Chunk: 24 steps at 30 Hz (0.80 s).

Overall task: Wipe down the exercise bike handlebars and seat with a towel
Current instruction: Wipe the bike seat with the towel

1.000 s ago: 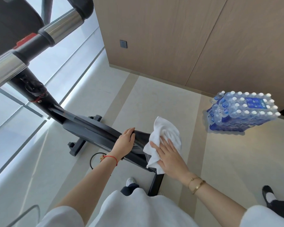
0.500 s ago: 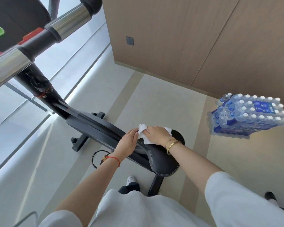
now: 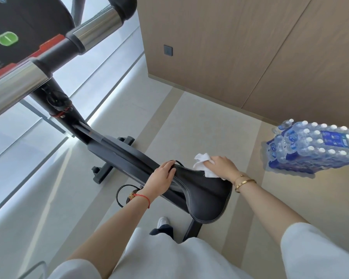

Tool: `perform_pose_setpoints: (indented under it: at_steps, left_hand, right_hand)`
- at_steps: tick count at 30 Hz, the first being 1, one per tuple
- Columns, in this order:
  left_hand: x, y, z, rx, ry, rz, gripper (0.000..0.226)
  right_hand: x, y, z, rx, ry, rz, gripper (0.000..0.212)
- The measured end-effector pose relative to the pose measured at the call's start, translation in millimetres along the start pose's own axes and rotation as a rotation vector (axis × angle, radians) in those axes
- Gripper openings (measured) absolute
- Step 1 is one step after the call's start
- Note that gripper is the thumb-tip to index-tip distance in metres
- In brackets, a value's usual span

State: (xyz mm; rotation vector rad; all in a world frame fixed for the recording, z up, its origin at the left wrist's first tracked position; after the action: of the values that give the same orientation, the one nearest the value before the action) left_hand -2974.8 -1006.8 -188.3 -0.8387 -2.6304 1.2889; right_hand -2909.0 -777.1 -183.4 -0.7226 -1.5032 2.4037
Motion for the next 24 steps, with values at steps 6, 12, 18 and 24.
perform_pose_setpoints:
  at_steps: [6, 12, 18, 24]
  left_hand:
    - [-1, -1, 0, 0.006, -0.005, -0.006, 0.044]
    - [-2, 1, 2, -0.024, -0.016, -0.031, 0.042]
    - [-3, 3, 1, -0.027, -0.016, -0.049, 0.042]
    - [-2, 4, 4, -0.018, -0.01, -0.048, 0.042]
  right_hand:
    - [-14, 0, -12, 0.177, 0.174, -0.089, 0.058]
    - [-69, 21, -30, 0.411, 0.111, -0.37, 0.044]
    - [-112, 49, -29, 0.242, -0.057, -0.46, 0.066]
    - [-75, 26, -13, -0.151, -0.258, -0.284, 0.069]
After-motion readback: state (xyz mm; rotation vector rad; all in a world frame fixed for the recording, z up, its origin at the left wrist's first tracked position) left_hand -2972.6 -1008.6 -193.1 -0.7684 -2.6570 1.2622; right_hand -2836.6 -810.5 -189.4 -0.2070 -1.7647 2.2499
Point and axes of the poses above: each hand's wrist, its own x-axis towards the middle knuckle, its own y-axis out of the palm, z = x × y, the point moved 3 cm from there along x, towards the middle knuckle, and after that the axes turned 15 degrees about -z, right-handed, at the moved point
